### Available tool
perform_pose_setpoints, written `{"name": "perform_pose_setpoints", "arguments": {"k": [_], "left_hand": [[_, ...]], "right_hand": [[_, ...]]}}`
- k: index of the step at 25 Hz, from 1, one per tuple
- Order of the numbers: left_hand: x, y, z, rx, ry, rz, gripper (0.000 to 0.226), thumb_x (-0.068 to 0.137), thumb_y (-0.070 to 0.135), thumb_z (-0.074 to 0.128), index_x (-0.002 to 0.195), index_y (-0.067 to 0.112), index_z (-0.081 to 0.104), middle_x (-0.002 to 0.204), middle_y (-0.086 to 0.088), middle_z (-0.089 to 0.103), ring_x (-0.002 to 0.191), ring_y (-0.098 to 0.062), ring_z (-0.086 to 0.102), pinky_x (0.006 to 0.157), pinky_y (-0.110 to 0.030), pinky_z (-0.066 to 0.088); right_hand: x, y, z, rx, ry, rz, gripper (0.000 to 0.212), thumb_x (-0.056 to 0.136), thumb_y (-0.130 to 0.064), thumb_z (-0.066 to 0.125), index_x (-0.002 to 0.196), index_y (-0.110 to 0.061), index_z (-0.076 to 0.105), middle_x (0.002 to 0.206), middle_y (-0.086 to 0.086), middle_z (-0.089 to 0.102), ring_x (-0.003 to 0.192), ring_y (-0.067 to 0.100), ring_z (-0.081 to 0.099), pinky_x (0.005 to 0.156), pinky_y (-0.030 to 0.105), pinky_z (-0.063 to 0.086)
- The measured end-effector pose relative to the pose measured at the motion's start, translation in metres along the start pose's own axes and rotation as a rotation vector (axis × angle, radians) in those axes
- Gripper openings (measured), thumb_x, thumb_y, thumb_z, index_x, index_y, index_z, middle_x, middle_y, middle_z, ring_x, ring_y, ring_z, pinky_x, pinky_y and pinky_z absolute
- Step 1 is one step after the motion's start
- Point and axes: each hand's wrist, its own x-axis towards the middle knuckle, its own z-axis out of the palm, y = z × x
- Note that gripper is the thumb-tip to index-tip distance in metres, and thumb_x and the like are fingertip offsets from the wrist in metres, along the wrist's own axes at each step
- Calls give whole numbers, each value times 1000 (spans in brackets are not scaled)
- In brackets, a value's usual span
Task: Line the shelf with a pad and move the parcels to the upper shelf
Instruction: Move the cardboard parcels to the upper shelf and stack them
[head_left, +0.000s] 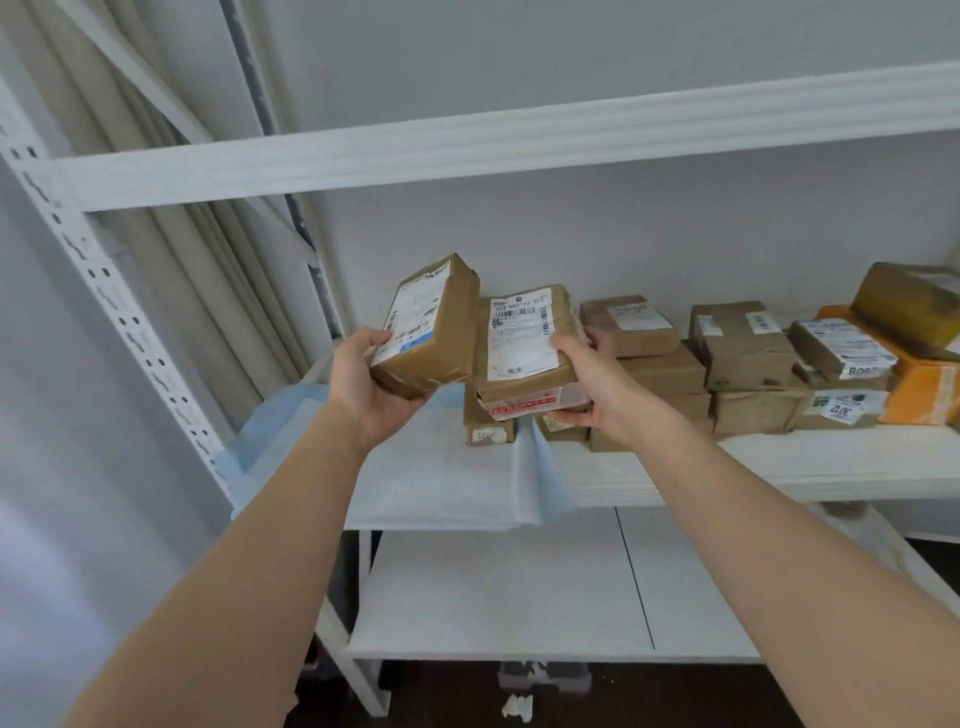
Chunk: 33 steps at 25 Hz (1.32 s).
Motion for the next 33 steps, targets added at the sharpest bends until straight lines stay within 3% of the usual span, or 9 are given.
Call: {"name": "perform_pose_setpoints", "arguments": {"k": [4, 8, 11, 17, 20, 25, 27, 30, 33], "left_hand": [[-52, 14, -30, 56, -37, 16, 38, 91, 20, 55, 129, 11, 56, 119, -10, 70, 108, -26, 67, 90, -41, 54], [-97, 28, -40, 188, 27, 61, 34, 90, 28, 61, 123, 18, 61, 110, -4, 74, 98, -18, 68, 77, -33, 54], [-125, 39, -43, 285, 75, 134, 30, 91, 31, 60, 119, 19, 61, 108, -3, 75, 97, -18, 68, 79, -31, 51], [-165, 69, -35, 348, 30, 154, 45, 91, 55, 44, 119, 26, 64, 113, -3, 73, 110, -25, 64, 91, -51, 47], [-174, 95, -32, 276, -18, 183, 72, 88, 73, 26, 122, 23, 64, 116, -7, 71, 113, -31, 63, 97, -55, 44], [-185, 107, -4, 312, 116, 412, 63, 93, 68, 29, 128, 26, 60, 108, 3, 64, 102, -21, 57, 86, -42, 50], [-186, 105, 18, 287, 247, 451, 70, 82, 76, 33, 128, 30, 57, 113, 2, 66, 104, -21, 63, 90, -43, 51], [-169, 121, 32, 230, 436, 542, 101, 46, 92, 19, 126, 42, 57, 135, 2, 56, 127, -27, 50, 103, -52, 40], [-160, 141, 34, 258, 504, 542, 121, 34, 96, 11, 135, 42, 49, 143, 0, 50, 130, -30, 47, 106, -54, 36]], "right_hand": [[-57, 13, 43, -52, -56, -5, 57, 88, -45, 59, 134, -43, 24, 112, -1, 60, 95, 21, 65, 67, 35, 59], [-97, 15, 70, -57, -93, 2, 60, 88, -49, 60, 136, -41, 25, 113, 3, 63, 94, 22, 66, 72, 39, 61], [-124, 10, 92, -24, -133, -11, 59, 90, -52, 56, 138, -42, 23, 109, 3, 64, 92, 22, 67, 76, 41, 60], [-156, -18, 127, -18, -227, -82, 61, 88, -60, 54, 138, -47, 20, 113, 3, 64, 97, 23, 66, 70, 38, 60], [-161, -43, 135, 54, -210, -83, 49, 88, -58, 54, 129, -41, 34, 112, 5, 65, 96, 25, 67, 70, 41, 60], [-163, -88, 144, 130, -235, 46, 49, 85, -62, 50, 108, -21, 64, 97, 11, 74, 92, 28, 71, 73, 39, 59], [-171, -102, 152, 88, -278, 67, 46, 87, -58, 48, 98, -17, 66, 87, 10, 74, 90, 26, 71, 80, 36, 58], [-176, -121, 163, 23, -321, 39, 44, 90, -54, 47, 92, -14, 66, 80, 11, 74, 86, 26, 72, 82, 36, 59], [-174, -146, 167, 11, -340, -25, 38, 90, -48, 50, 82, -14, 64, 58, 9, 70, 74, 24, 70, 80, 36, 60]]}}
